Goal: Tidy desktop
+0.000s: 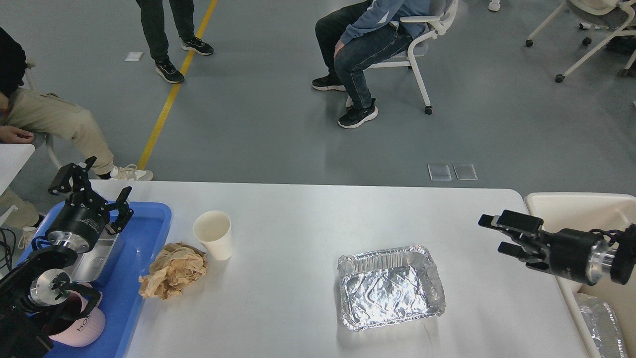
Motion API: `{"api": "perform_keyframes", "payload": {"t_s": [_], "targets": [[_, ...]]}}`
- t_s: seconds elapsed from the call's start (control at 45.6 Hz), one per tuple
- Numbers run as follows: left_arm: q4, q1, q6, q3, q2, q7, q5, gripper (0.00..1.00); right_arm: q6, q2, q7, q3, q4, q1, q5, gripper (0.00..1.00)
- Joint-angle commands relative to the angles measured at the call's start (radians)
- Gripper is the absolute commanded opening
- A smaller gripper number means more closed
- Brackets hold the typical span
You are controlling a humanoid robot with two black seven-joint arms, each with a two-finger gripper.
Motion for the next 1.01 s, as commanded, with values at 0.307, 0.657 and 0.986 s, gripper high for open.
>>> {"api": "perform_keyframes", "payload": {"t_s": [0.307,0.657,0.986], "targets": [[0.0,0.038,-0.023,-0.017,0.028,-0.005,0.0,0.97,0.006,0.176,0.048,-0.229,-0.187,0.16,-0.116,1.0],[0.0,0.05,-0.037,-0.018,0.048,-0.015,-0.008,0.97,0.006,0.251,0.058,-0.306,-0.336,0.189,-0.114,1.0],[-0.002,0.048,-0.039,-0.02,0.04,-0.013,-0.011,0.97,-0.008,0.325,0.074,-0.312,-0.396,0.177,-0.1,1.0]]}}
